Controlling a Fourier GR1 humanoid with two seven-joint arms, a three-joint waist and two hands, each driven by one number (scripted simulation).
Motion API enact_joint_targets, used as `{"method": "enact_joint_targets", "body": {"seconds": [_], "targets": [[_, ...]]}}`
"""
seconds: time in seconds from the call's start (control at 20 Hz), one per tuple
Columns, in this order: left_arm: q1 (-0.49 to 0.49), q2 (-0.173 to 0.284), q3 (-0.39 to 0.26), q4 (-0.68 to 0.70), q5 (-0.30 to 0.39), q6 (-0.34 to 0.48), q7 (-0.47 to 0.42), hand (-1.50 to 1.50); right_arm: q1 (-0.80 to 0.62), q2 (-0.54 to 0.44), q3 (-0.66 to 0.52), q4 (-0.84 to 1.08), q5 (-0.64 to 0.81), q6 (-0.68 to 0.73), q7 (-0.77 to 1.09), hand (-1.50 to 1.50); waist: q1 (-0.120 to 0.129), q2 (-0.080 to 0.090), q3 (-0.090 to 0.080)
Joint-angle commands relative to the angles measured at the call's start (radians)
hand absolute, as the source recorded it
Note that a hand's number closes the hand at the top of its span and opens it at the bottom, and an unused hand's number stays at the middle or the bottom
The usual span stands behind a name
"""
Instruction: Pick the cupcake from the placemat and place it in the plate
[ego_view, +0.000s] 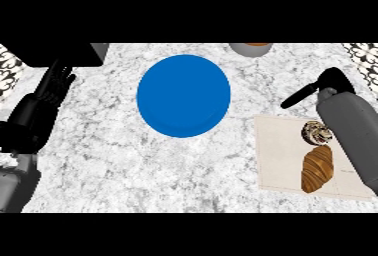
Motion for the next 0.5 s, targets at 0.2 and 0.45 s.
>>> {"method": "enact_joint_targets", "body": {"seconds": [0.2,0.45], "targets": [[-0.023,-0.002,0.026,-0.007,0.004,-0.032,0.022,0.0,0.025,-0.012,0.012,-0.053,0.027,0.111,0.245,-1.5,0.013,0.008,0.001],[0.022,-0.01,0.029,-0.031,-0.005,-0.035,0.023,0.0,0.17,-0.051,-0.023,-0.067,-0.001,0.11,0.186,-1.5,0.012,0.007,0.002]]}}
